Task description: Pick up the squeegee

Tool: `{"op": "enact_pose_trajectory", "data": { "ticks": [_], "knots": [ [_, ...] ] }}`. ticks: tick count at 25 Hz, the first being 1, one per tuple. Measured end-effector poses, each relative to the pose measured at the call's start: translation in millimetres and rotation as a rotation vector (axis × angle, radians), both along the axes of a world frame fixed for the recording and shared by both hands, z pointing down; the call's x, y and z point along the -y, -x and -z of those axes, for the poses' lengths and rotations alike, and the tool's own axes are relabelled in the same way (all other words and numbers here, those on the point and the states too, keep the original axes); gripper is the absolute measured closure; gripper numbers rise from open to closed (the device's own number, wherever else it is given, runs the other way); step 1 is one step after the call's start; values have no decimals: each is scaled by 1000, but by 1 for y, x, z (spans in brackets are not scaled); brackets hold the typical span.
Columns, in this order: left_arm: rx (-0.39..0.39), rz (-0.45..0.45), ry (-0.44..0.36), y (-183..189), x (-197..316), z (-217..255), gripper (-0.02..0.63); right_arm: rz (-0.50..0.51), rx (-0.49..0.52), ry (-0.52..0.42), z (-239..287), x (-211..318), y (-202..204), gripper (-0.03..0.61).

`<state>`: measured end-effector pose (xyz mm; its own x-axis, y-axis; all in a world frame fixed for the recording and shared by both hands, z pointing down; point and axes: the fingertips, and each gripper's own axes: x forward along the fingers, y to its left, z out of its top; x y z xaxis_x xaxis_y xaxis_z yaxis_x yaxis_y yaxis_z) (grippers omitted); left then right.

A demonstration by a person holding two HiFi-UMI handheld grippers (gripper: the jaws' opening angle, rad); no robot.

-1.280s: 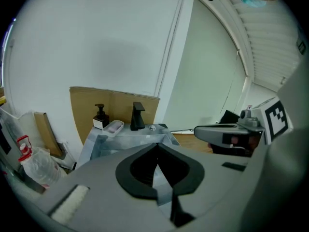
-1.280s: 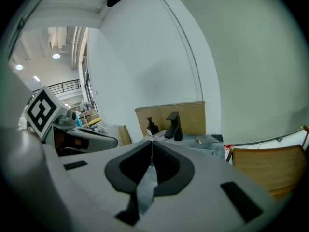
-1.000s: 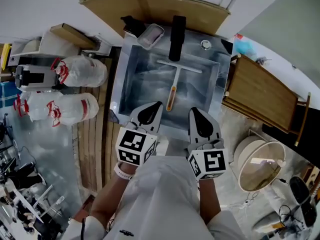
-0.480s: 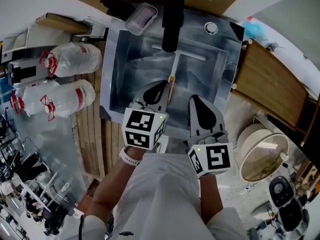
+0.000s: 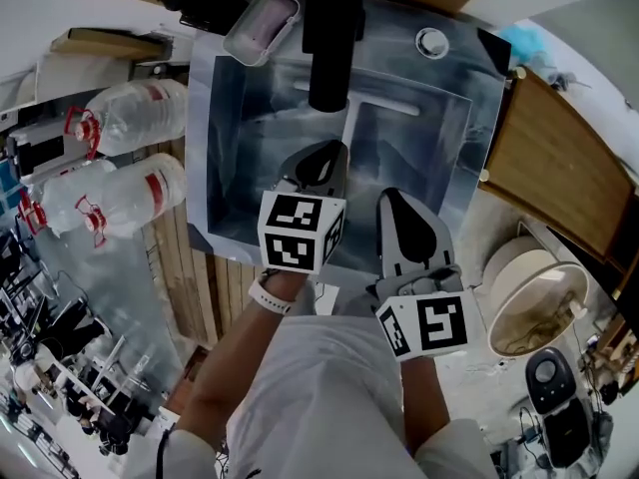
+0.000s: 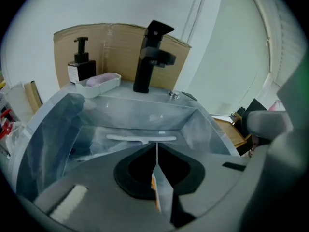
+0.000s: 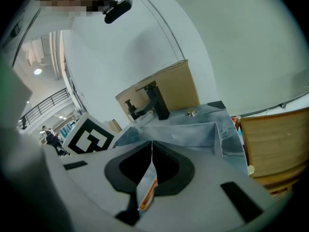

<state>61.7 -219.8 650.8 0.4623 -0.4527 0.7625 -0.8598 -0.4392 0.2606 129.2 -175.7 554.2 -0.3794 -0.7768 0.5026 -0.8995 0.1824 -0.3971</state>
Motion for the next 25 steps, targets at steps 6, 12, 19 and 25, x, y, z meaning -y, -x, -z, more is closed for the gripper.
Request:
{"op": "enact_pose_trajectory", "data": {
  "ticks": [6,12,19,25],
  "knots": [
    [27,-17,53,-6,2,-38,558,-33,-2,29,-23,5,-15,572],
    [72,7,75,-9,6,-72,475,-36,16,57,-33,0,-16,572],
    [114,1,113,-11,6,-104,460,-40,14,82,-43,-2,-19,572],
    [130,-13,132,-12,4,-113,532,-46,9,89,-48,-3,-23,572]
  ]
}}
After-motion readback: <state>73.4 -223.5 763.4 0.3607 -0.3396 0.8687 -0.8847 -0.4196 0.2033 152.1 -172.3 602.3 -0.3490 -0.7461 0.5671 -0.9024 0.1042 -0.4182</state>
